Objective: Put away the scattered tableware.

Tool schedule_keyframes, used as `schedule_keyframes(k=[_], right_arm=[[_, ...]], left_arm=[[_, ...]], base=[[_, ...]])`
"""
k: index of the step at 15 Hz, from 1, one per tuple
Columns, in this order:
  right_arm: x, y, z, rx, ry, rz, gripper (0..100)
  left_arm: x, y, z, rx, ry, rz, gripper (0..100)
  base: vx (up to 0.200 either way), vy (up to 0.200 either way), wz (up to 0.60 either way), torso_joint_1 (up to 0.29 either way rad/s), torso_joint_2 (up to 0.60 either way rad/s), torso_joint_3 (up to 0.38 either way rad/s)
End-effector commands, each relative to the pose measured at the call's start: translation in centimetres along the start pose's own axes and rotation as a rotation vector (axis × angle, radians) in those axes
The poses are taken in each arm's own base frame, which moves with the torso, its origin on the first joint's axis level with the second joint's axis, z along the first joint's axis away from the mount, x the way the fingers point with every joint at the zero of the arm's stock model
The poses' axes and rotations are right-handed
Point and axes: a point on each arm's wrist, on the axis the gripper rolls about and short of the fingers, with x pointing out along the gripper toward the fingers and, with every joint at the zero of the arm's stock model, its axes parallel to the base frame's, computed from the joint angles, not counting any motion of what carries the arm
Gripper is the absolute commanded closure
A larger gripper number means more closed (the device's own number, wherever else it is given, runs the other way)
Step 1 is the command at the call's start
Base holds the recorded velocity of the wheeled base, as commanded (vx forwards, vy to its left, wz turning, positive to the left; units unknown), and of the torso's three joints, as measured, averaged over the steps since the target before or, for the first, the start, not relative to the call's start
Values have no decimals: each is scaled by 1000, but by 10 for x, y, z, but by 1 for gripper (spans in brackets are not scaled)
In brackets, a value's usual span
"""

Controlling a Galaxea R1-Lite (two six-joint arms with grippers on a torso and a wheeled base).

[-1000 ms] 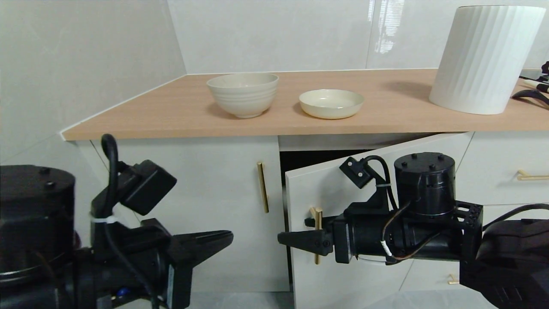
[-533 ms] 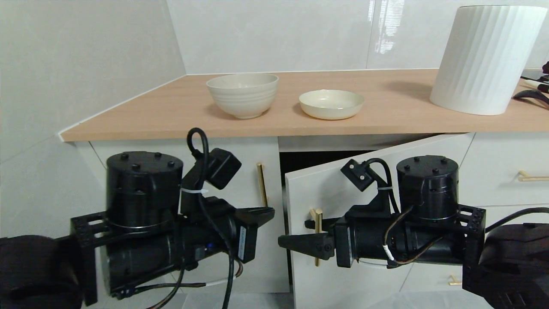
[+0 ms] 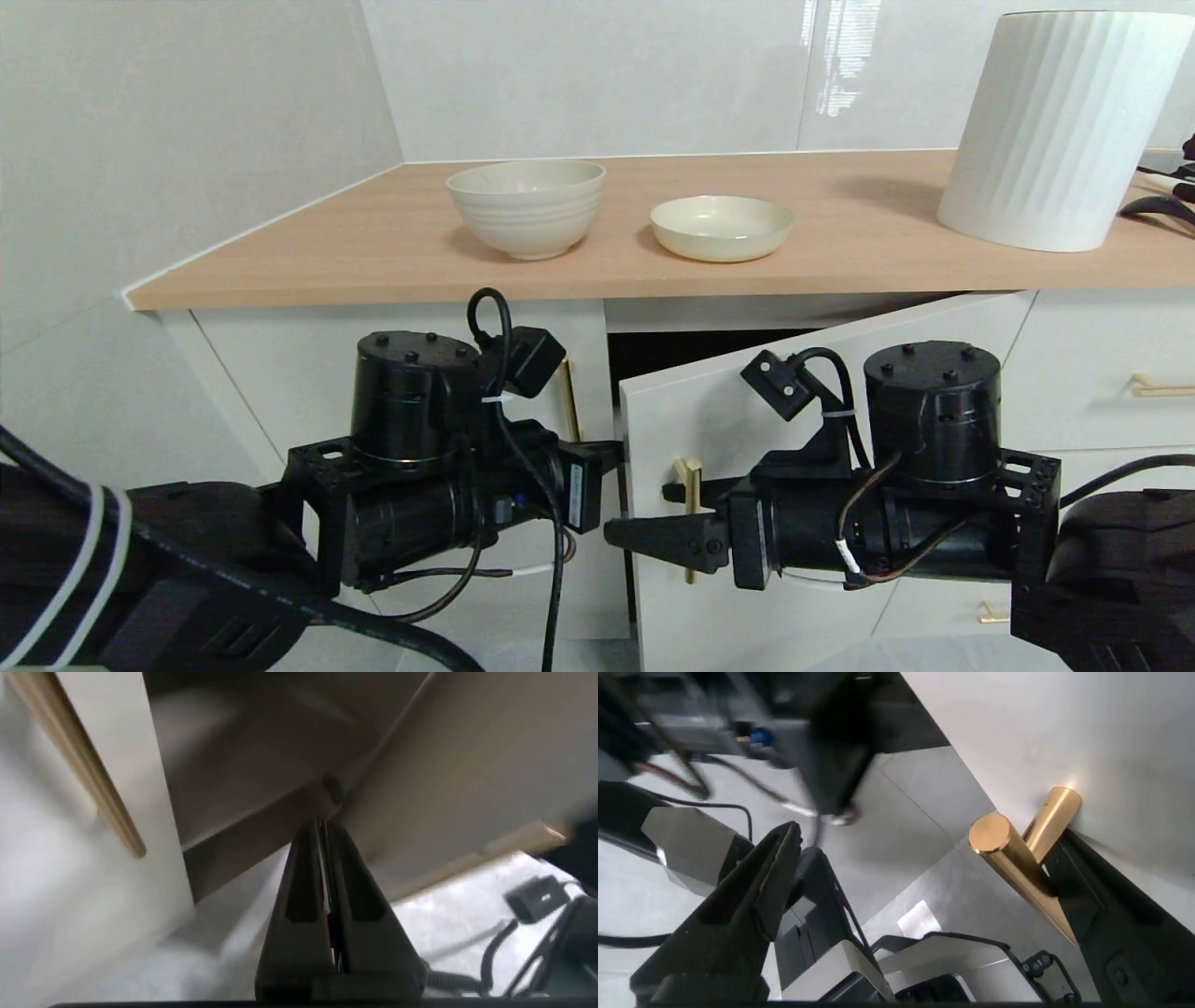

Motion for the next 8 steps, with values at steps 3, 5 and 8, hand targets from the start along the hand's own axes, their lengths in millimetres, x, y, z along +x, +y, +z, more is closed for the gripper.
schedule_keyframes(k=[3, 5, 8], right_arm=[[6, 10, -8, -16, 20, 41, 0], [6, 10, -9, -27, 1, 50, 0], [4, 10, -9, -46, -31, 62, 0]], left_arm=[[16, 4, -11, -26, 9, -4, 100], [16, 2, -11, -37, 10, -16, 100], [17, -1, -13, -34, 19, -31, 100]], base=[[0, 0, 0, 0, 0, 0], [0, 0, 0, 0, 0, 0], [0, 0, 0, 0, 0, 0]])
